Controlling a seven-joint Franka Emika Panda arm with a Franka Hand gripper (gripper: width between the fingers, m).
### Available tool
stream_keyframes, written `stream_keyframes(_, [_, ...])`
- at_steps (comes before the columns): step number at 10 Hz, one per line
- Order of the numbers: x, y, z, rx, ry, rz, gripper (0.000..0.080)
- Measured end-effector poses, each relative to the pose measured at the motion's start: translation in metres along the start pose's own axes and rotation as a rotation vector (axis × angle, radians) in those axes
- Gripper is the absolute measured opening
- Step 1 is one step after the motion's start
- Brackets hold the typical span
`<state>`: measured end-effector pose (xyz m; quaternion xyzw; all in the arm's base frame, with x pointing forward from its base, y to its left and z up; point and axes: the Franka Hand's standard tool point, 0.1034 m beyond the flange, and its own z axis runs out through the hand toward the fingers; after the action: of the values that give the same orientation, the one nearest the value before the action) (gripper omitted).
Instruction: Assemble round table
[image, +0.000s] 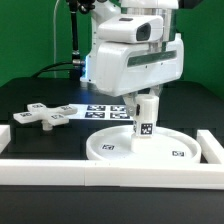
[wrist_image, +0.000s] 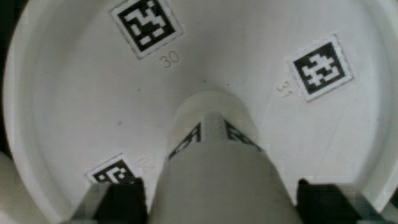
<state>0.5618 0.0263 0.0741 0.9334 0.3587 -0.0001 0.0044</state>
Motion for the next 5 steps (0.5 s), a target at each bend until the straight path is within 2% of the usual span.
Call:
stream_keyframes(3, [0.0009, -0.0012, 0.0001, 0.007, 0.004, 0.184, 0.0409])
stream_keyframes(5, [0.0009, -0.0012, 0.0007, 0.023, 0.033, 0.425, 0.0409])
